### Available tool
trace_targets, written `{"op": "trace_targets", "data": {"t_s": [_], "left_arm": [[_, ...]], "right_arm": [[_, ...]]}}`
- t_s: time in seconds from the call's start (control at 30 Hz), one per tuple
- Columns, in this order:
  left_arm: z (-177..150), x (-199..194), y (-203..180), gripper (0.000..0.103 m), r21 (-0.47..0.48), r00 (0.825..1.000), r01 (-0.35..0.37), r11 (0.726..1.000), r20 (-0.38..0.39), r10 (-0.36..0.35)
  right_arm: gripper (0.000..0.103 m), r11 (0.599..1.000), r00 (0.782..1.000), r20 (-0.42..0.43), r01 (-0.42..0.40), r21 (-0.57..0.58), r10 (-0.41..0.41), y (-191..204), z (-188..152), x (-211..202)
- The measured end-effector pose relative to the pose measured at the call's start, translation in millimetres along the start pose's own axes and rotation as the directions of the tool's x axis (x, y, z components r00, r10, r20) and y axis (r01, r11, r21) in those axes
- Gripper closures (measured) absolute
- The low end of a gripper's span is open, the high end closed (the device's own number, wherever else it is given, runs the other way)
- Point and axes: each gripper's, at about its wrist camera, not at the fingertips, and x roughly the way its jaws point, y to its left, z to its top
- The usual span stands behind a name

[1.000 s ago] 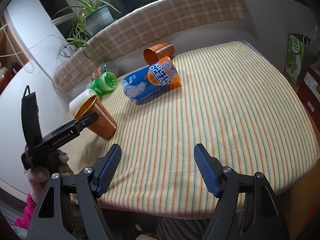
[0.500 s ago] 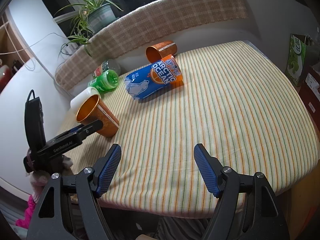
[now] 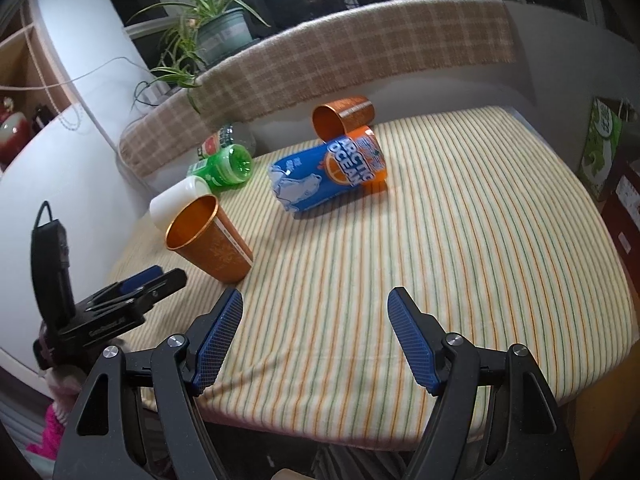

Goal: Flip cup upright

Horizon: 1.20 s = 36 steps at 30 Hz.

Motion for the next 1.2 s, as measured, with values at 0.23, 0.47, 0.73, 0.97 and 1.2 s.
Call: {"op": "trace_targets", "data": {"t_s": [0.23,0.47,0.73,0.97,1.2], "left_arm": [[0.2,-40.1,2.6,0.026,-0.015,0.991,-0.066,0.998,0.118,0.067],[5.8,-74.6,-10.4,0.021,0.000,0.964,-0.114,0.993,0.243,0.111],[6.6,-101.1,-28.5,0.010,0.036,0.933,-0.143,0.989,0.339,0.122],[9.8,-113.6,-31.1,0.002,0.029,0.916,-0.166,0.986,0.375,0.143],[7.9,-120.0,-36.0,0.000,0.023,0.897,-0.211,0.977,0.402,0.184]], "right_arm": [[0.028,0.997,0.998,0.061,0.032,-0.069,-0.028,17.6,6.4,-6.7],[0.028,0.992,0.989,0.142,0.056,-0.116,-0.039,35.2,12.9,-17.9],[0.022,0.977,0.967,0.245,0.113,-0.180,-0.066,55.0,14.0,-30.0],[0.017,0.967,0.942,0.324,0.159,-0.198,-0.089,62.3,14.3,-38.3],[0.013,0.966,0.914,0.391,0.189,-0.176,-0.108,60.3,15.1,-45.7]]}}
